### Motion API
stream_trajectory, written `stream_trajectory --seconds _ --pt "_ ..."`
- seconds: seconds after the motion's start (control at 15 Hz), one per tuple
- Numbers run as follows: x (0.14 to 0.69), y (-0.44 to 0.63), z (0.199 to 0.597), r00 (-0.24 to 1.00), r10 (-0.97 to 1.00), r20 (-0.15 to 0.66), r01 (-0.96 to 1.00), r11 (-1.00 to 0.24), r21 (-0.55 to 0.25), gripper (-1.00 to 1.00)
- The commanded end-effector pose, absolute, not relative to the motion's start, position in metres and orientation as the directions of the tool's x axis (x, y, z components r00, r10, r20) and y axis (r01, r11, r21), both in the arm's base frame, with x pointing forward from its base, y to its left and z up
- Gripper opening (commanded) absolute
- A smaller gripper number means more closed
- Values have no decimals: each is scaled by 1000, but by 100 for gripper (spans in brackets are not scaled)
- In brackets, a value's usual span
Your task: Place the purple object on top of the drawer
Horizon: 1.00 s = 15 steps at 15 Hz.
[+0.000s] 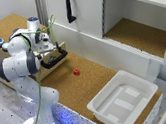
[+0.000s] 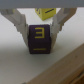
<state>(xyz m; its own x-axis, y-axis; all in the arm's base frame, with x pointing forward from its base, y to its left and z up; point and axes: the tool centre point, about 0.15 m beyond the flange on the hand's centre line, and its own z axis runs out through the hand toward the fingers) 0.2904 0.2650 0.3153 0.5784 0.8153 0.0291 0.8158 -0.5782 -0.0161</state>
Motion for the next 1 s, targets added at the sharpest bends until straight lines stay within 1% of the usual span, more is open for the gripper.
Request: stream_trajectory --seconds 0.0,0.07,0.13,0.4,0.67,0.93 --pt "290 260 371 611 789 59 787 -614 55 -100" --pt "294 268 390 603 794 82 791 -608 73 -100" --pt "298 276 404 594 800 85 794 -600 98 -100" --pt "315 303 443 556 824 105 813 -566 138 -100" --pt "328 331 458 519 847 119 831 -532 164 -100" --pt "344 380 479 435 889 144 869 -457 192 -100"
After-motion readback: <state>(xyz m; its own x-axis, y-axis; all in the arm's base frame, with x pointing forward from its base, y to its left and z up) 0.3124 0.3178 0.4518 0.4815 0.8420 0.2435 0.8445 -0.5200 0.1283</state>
